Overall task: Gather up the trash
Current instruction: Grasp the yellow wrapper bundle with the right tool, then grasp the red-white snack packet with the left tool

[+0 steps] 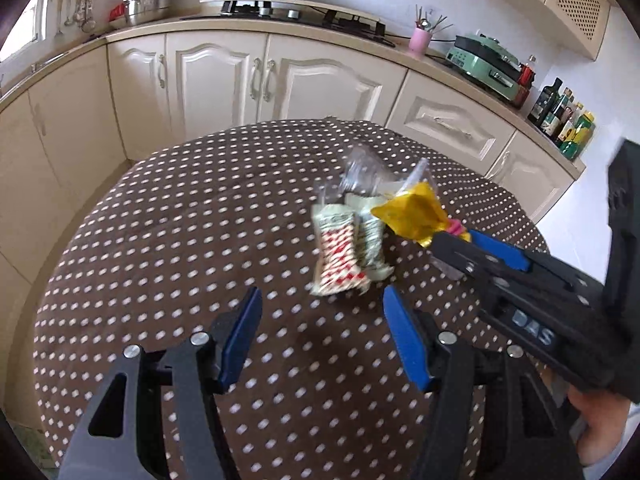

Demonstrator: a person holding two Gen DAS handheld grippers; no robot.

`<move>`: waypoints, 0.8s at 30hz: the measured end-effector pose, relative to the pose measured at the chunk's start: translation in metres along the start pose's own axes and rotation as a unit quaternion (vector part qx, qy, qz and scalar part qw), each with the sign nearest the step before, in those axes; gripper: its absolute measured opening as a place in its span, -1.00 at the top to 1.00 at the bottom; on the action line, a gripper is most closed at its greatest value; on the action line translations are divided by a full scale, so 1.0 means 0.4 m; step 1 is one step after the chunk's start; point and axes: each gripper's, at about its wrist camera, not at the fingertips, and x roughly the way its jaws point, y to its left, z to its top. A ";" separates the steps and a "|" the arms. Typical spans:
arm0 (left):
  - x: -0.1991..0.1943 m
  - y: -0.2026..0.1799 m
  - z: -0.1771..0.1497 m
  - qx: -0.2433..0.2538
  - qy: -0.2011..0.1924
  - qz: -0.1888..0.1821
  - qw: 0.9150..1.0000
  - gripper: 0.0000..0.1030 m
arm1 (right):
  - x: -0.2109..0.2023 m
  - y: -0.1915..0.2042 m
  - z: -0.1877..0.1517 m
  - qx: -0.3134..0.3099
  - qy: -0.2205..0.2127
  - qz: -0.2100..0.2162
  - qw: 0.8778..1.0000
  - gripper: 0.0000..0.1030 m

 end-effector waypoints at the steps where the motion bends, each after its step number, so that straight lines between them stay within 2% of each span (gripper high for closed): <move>1: 0.006 -0.005 0.006 0.002 -0.005 -0.002 1.000 -0.20 | -0.007 -0.006 -0.003 0.002 -0.002 0.000 1.000 0.23; 4: 0.036 -0.010 0.023 0.001 -0.004 -0.004 1.000 -0.19 | -0.023 -0.015 -0.008 0.008 -0.009 -0.001 1.000 0.23; 7: 0.065 -0.010 0.038 0.002 0.004 0.015 1.000 -0.18 | -0.027 -0.016 -0.011 0.011 -0.009 0.003 1.000 0.23; 9: 0.083 -0.005 0.042 0.002 0.014 0.011 1.000 0.20 | -0.025 -0.016 -0.017 0.012 -0.007 0.004 1.000 0.23; 12: 0.089 0.006 0.046 0.007 0.011 0.022 1.000 0.46 | -0.018 -0.012 -0.013 0.013 -0.004 0.009 1.000 0.23; 16: 0.087 0.000 0.045 0.037 0.007 0.043 0.998 0.65 | -0.030 0.001 -0.012 0.011 -0.013 0.009 1.000 0.23; 18: 0.057 0.013 0.042 0.016 -0.007 0.036 0.999 0.88 | -0.046 0.010 -0.013 0.012 -0.020 0.010 1.000 0.23; 21: 0.009 0.038 0.030 -0.004 -0.014 0.017 1.000 0.89 | -0.074 0.029 -0.016 0.010 -0.031 0.014 0.999 0.23; 24: -0.035 0.059 0.008 -0.010 -0.019 0.024 0.999 0.90 | -0.101 0.056 -0.018 0.006 -0.038 0.023 0.999 0.23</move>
